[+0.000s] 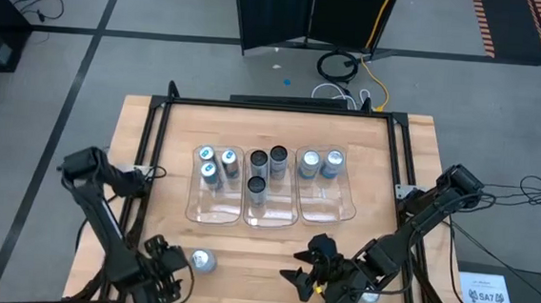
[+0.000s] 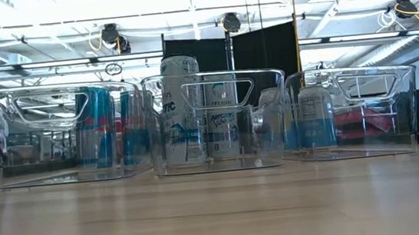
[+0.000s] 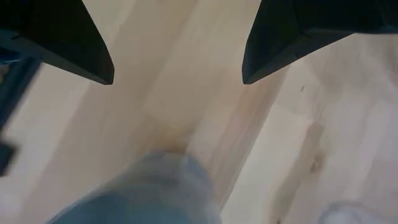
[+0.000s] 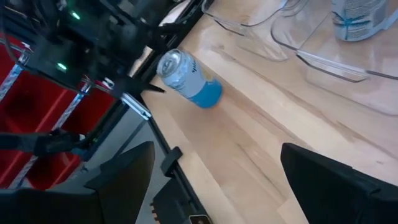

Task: Sort soda cans
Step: Put the left blue-white soda can into the right transparent bin

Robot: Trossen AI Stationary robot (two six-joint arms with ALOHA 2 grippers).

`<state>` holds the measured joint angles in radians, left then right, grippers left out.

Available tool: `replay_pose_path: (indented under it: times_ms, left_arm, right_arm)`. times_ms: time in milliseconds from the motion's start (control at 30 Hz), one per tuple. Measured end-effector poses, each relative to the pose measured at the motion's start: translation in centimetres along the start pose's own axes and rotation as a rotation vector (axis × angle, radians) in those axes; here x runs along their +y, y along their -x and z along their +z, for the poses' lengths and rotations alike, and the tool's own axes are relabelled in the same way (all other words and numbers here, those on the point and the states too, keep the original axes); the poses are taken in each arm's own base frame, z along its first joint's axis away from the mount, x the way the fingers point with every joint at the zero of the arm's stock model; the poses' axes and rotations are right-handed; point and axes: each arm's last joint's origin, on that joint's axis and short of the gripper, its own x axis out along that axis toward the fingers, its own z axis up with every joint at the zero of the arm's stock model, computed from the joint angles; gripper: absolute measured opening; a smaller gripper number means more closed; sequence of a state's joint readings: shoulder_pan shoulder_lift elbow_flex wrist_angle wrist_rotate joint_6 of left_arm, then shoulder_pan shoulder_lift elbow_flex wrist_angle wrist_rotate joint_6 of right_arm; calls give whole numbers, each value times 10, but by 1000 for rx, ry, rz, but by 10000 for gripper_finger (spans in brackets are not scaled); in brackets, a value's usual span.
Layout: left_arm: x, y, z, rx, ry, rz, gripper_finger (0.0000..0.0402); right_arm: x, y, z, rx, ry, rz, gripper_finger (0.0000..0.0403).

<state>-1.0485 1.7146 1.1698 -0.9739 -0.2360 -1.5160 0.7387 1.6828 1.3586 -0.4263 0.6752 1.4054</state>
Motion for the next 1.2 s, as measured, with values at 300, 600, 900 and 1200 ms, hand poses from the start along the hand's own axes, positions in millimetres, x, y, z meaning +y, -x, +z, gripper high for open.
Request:
replay_pose_path:
  times_ms: [300,600,900,1200]
  left_arm:
    - [-17,-28,-7,-33,-59,-12,347]
    - [-15,-43,-6,-228,-230,43,254]
    - [-8,-74,-9,-350,-170,-76,195]
    - [-8,-78,24,-430,-188,-37,173]
  right_arm:
    - [2,0,0,-2,-10,16,341]
    - [3,1,1,-4,-20,29,341]
    - [4,1,-1,39,-22,43,341]
    - [4,1,-1,48,-21,44,341]
